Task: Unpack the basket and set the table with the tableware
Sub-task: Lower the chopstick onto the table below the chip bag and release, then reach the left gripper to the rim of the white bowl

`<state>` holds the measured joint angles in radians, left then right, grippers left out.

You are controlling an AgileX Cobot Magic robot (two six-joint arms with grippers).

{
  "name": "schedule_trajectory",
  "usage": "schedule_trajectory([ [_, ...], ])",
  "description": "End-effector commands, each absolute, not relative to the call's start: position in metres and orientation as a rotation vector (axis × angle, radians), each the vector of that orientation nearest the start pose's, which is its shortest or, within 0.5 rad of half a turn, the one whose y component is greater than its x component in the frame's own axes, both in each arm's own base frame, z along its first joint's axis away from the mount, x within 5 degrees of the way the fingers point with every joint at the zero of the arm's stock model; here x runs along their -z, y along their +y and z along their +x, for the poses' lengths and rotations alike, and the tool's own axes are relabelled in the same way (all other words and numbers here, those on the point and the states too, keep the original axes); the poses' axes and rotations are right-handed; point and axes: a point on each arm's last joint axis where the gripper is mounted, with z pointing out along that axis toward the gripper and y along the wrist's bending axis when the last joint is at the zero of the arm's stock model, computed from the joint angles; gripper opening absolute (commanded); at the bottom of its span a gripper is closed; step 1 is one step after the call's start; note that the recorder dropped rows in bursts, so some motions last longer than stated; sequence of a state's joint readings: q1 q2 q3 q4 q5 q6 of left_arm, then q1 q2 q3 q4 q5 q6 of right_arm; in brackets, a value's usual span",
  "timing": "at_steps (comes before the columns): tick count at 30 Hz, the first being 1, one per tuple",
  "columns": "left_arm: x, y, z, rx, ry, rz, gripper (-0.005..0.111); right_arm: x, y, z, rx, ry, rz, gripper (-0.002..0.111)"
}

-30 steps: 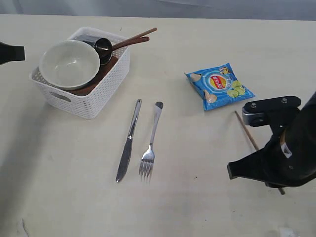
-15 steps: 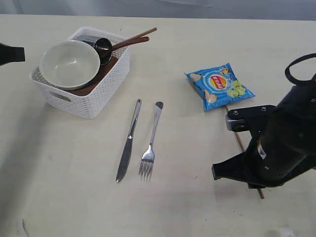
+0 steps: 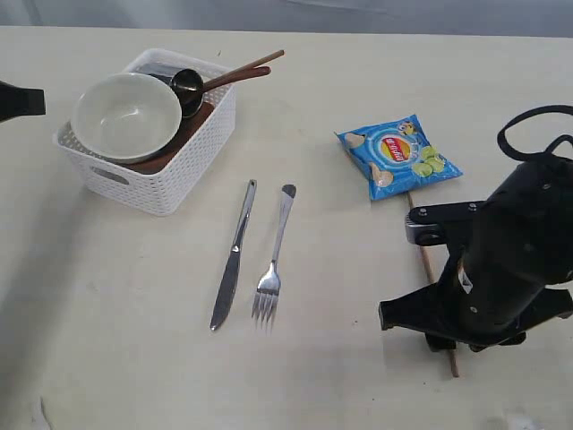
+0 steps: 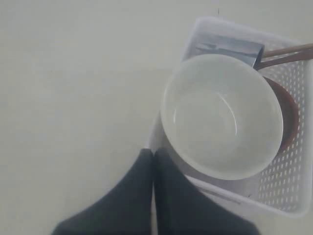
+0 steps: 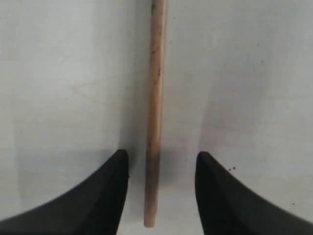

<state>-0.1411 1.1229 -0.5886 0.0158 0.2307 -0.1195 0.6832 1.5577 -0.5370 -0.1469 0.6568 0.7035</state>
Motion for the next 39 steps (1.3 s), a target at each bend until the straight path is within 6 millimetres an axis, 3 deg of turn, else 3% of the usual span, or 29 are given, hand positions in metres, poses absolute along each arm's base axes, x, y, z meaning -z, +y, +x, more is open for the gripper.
schedule_trajectory([
  [1,-0.248,-0.03,0.215,0.134,2.258,0.023,0.0,-0.125,0.118,0.16,0.149,3.112,-0.123,0.042],
  [4,-0.248,-0.03,0.215,0.134,2.258,0.023,0.0,-0.131,0.115,0.158,0.194,3.136,-0.126,0.039],
  [7,-0.248,-0.03,0.215,0.134,2.258,0.023,0.0,-0.15,0.114,0.157,0.267,3.172,-0.185,0.039],
  [13,-0.248,-0.03,0.216,0.133,2.25,0.024,0.0,-0.213,0.121,0.165,0.091,3.029,-0.359,0.039],
  [16,-0.25,-0.03,0.217,0.137,2.222,0.024,0.0,-0.255,0.127,0.177,-0.05,2.775,-0.44,0.039],
  [18,-0.252,-0.03,0.219,0.14,2.196,0.024,0.0,-0.301,0.132,0.194,-0.137,2.416,-0.458,0.039],
  [20,-0.254,-0.03,0.22,0.138,2.168,0.034,0.0,-0.329,0.137,0.21,-0.251,2.193,-0.421,0.042],
  [23,-0.257,-0.031,0.222,0.14,2.136,0.038,0.0,-0.336,0.141,0.222,-0.297,2.07,-0.438,0.047],
  [27,-0.267,-0.032,0.228,0.115,2.132,0.082,0.0,-0.331,0.134,0.239,-0.232,2.029,-0.453,0.049],
  [28,-0.276,-0.033,0.236,0.109,2.188,0.083,0.003,-0.331,0.127,0.247,-0.217,2.014,-0.427,0.049],
  [30,-0.286,-0.035,0.254,0.091,2.263,0.104,0.021,-0.331,0.115,0.259,-0.185,1.977,-0.406,0.049],
  [31,-0.289,-0.037,0.268,0.081,2.303,0.119,0.037,-0.331,0.108,0.264,-0.155,1.962,-0.405,0.049],
  [33,-0.292,-0.041,0.293,0.09,2.374,0.118,0.053,-0.328,0.101,0.27,-0.127,1.968,-0.393,0.049],
  [35,-0.282,-0.048,0.318,0.115,2.473,0.156,0.054,-0.33,0.1,0.273,-0.116,1.923,-0.421,0.049],
  [39,-0.259,-0.055,0.345,0.143,2.564,0.214,0.054,-0.33,0.1,0.273,-0.116,1.924,-0.421,0.049],
])
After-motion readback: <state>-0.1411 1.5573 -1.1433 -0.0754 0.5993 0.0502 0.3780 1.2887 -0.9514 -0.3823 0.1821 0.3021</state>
